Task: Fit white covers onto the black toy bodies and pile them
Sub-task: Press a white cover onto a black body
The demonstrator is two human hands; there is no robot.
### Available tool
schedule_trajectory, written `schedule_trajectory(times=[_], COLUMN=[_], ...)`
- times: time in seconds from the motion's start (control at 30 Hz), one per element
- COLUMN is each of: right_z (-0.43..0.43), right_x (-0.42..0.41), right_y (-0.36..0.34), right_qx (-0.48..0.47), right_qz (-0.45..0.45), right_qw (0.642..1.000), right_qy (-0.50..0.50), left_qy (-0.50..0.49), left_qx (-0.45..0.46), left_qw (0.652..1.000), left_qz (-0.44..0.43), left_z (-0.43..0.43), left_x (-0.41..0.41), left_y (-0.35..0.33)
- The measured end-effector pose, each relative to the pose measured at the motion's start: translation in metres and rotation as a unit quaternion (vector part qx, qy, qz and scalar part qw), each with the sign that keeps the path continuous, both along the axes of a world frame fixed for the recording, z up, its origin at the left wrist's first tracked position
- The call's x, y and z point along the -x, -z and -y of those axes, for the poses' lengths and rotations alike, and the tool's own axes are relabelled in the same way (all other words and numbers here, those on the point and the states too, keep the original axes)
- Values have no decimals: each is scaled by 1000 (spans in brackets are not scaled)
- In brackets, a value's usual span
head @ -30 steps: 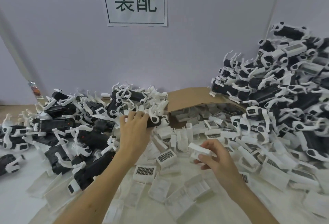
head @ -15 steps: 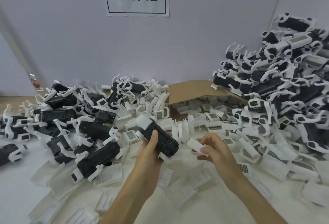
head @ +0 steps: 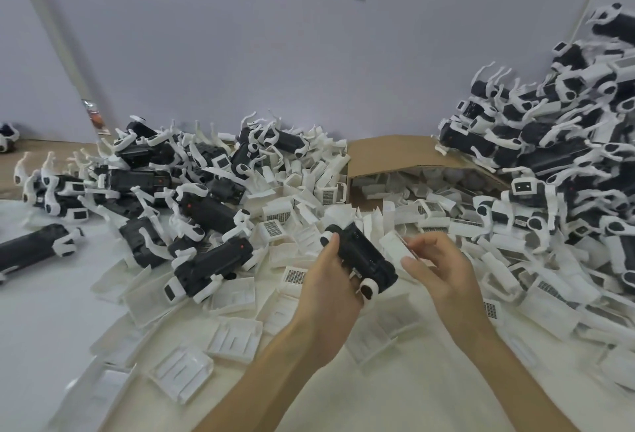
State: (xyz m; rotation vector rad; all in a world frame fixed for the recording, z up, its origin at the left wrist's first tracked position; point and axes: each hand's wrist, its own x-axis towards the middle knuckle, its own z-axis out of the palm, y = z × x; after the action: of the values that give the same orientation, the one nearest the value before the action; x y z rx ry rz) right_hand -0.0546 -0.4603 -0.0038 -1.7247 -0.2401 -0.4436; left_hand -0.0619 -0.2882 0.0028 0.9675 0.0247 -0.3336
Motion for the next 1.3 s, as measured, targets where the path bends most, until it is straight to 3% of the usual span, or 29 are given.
schedule_trajectory(times=[0.23, 0.7, 1.3], right_z=[-5, -9, -3], right_x=[4, 4, 1], right_y=[0, 2, 1], right_qx=[29, 23, 18], right_qz=[10, 22, 10], right_qw=[1000, 999, 997], right_qy=[-2, -25, -68], left_qy=[29, 85, 47], left_qx=[-51, -55, -78], left_qw=[995, 988, 988], left_qz=[86, 116, 124], left_z=[-1, 6, 7], left_x=[-1, 5, 8], left_y=[9, 6, 6])
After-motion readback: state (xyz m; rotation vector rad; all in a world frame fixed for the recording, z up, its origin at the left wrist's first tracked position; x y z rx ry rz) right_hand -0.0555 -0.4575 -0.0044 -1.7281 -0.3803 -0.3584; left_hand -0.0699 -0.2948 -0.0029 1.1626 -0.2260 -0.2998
